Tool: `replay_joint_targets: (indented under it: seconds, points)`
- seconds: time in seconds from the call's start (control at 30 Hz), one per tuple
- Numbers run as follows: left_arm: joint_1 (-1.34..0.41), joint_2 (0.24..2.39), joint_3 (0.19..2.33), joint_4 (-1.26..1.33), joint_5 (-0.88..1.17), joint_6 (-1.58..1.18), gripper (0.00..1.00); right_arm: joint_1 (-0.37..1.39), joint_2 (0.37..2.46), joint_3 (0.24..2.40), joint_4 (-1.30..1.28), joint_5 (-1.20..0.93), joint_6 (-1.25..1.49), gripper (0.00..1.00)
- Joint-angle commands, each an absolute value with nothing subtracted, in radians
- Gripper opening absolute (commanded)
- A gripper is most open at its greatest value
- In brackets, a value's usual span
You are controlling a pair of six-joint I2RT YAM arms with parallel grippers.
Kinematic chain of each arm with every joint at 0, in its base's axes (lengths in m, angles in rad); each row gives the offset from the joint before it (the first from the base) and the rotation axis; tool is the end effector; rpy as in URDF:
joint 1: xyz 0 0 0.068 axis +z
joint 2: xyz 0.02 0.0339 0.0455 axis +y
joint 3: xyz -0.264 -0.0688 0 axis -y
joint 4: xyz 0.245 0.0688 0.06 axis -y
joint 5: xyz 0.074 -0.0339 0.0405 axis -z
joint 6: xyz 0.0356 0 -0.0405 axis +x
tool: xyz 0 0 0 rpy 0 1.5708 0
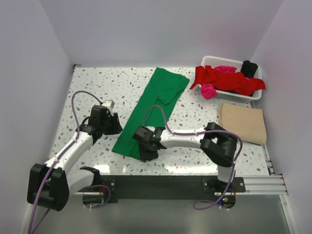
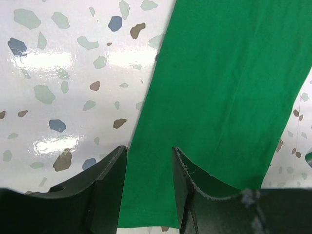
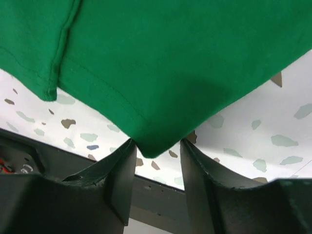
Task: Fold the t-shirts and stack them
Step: Fold the tshirt
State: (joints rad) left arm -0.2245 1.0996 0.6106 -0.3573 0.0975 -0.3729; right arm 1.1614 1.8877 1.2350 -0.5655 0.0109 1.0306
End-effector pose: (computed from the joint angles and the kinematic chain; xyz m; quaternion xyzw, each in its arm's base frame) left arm 0.2109 -0.0517 0.2047 -0.0520 0.9327 -0.1477 0.3249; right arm 0.1481 0.3404 0.1604 -0.0634 0.9824 0.1535 0.0849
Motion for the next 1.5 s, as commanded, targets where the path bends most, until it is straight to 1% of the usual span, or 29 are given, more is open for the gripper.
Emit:
replay_joint_targets:
  seconds: [0.0, 0.07, 0.1, 0.17, 0.2, 0.23, 0.4, 0.5, 0.53, 0.57, 0.7, 0.73, 0.83, 0.93, 1.1, 1.23, 1.33, 1.47]
  points:
    - [-0.218, 1.075, 0.611, -0.350, 0.117, -0.344, 0.47, 1.167, 1.901, 1.279, -0.610, 0.100, 1.057, 0.42]
    - [-0.218, 1.063, 0.606, -0.347, 0.120, -0.345, 0.47, 1.169, 1.891, 1.269, -0.620, 0.112, 1.058, 0.38]
    - [-0.218, 1.058, 0.603, -0.344, 0.123, -0.347, 0.47, 1.167, 1.888, 1.256, -0.621, 0.117, 1.058, 0.34]
    - [-0.218, 1.052, 0.603, -0.344, 0.129, -0.348, 0.47, 1.167, 1.878, 1.249, -0.646, 0.121, 1.055, 0.28]
    - [-0.218, 1.051, 0.603, -0.344, 0.141, -0.354, 0.47, 1.167, 1.875, 1.241, -0.659, 0.121, 1.057, 0.21]
    - [-0.219, 1.048, 0.603, -0.344, 0.149, -0.357, 0.47, 1.167, 1.868, 1.235, -0.682, 0.120, 1.057, 0.19]
    - [-0.250, 1.016, 0.581, -0.342, 0.161, -0.405, 0.47, 1.167, 1.758, 1.126, -0.733, 0.133, 1.069, 0.18]
    - [-0.342, 1.008, 0.565, -0.348, 0.137, -0.464, 0.47, 1.167, 1.674, 1.048, -0.768, 0.150, 1.080, 0.17]
    - [-0.407, 1.008, 0.558, -0.348, 0.108, -0.483, 0.47, 1.166, 1.651, 1.028, -0.784, 0.152, 1.084, 0.17]
    - [-0.434, 1.009, 0.542, -0.350, 0.101, -0.501, 0.47, 1.167, 1.631, 1.011, -0.793, 0.156, 1.094, 0.17]
    - [-0.491, 1.003, 0.467, -0.336, 0.184, -0.610, 0.46, 1.167, 1.482, 0.899, -0.825, 0.179, 1.123, 0.18]
    - [-0.533, 1.000, 0.453, -0.334, 0.211, -0.630, 0.45, 1.166, 1.459, 0.881, -0.834, 0.184, 1.126, 0.19]
    - [-0.638, 0.994, 0.399, -0.348, 0.201, -0.715, 0.47, 1.166, 1.382, 0.824, -0.831, 0.169, 1.131, 0.22]
    - [-0.702, 0.985, 0.355, -0.316, 0.241, -0.801, 0.48, 1.166, 1.335, 0.776, -0.793, 0.150, 1.132, 0.24]
    - [-0.756, 0.985, 0.334, -0.279, 0.273, -0.859, 0.51, 1.166, 1.344, 0.753, -0.762, 0.118, 1.098, 0.28]
    - [-0.804, 1.026, 0.341, -0.290, 0.258, -0.876, 0.53, 1.166, 1.364, 0.768, -0.762, 0.104, 1.072, 0.29]
    - [-0.828, 1.009, 0.356, -0.340, 0.204, -0.896, 0.52, 1.167, 1.324, 0.775, -0.776, 0.091, 1.077, 0.31]
    - [-0.847, 0.982, 0.357, -0.399, 0.164, -0.916, 0.52, 1.166, 1.209, 0.749, -0.788, 0.084, 1.138, 0.39]
